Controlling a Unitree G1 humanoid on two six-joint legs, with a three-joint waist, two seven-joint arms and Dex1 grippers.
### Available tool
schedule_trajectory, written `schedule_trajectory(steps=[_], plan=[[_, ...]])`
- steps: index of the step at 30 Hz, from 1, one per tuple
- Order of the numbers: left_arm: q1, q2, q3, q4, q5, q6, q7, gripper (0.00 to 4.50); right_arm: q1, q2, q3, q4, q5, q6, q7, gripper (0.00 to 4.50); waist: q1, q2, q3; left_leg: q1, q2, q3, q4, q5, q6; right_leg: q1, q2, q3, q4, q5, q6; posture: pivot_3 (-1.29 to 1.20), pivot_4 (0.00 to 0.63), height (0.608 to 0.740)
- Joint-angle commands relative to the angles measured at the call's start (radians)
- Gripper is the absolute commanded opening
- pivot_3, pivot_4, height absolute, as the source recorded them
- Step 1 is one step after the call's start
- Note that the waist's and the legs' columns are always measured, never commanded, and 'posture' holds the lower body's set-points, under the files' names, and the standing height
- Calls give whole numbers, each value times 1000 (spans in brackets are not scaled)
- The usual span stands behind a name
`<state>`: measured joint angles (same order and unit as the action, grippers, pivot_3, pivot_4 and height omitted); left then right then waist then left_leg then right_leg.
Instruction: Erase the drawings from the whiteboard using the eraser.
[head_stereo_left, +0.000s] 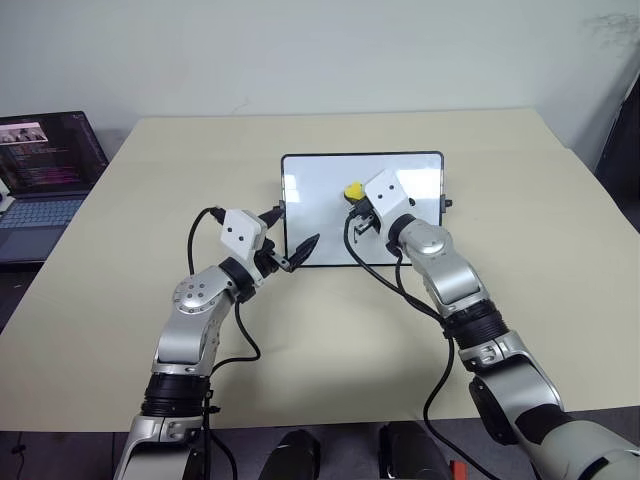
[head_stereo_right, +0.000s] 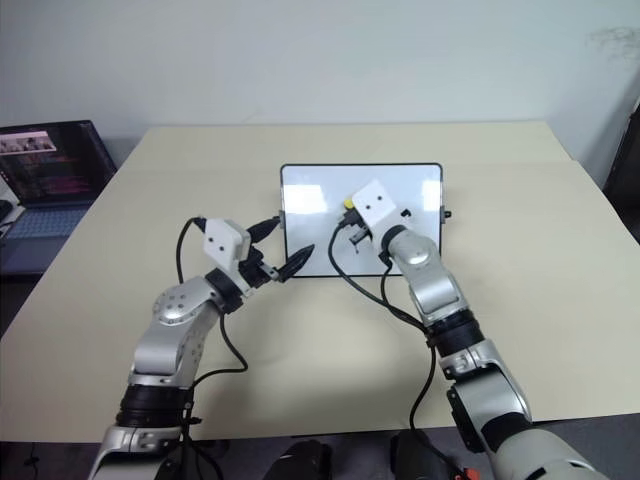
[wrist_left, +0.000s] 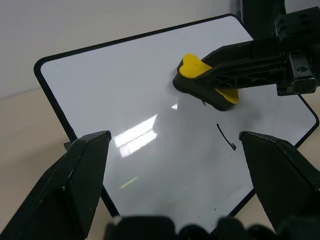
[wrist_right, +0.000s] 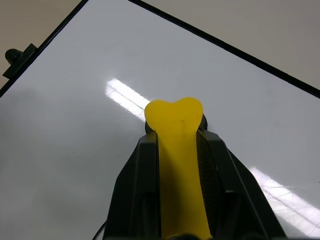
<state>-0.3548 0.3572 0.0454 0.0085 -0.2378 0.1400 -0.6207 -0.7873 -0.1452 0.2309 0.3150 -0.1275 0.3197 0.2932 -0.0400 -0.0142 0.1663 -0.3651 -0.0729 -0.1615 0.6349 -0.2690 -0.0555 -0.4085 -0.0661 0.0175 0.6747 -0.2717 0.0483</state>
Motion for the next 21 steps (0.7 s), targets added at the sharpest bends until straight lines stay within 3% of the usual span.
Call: schedule_trajectory(steps=[1, 21], plan=[[5, 0, 9, -47, -13, -8, 8, 4500, 18, -19, 12, -21, -24, 19, 16, 830, 1, 0, 0, 0, 0, 0, 0, 0, 0, 0, 0, 0, 0, 0, 0, 0, 150, 740], [12, -11, 0, -55, -13, -5, 6, 4500, 175, -118, 3, -174, -38, 100, 52, 830, 9, -1, 0, 1, 0, -1, 1, 0, 0, 2, 0, -1, 0, 0, 0, 0, 150, 740]])
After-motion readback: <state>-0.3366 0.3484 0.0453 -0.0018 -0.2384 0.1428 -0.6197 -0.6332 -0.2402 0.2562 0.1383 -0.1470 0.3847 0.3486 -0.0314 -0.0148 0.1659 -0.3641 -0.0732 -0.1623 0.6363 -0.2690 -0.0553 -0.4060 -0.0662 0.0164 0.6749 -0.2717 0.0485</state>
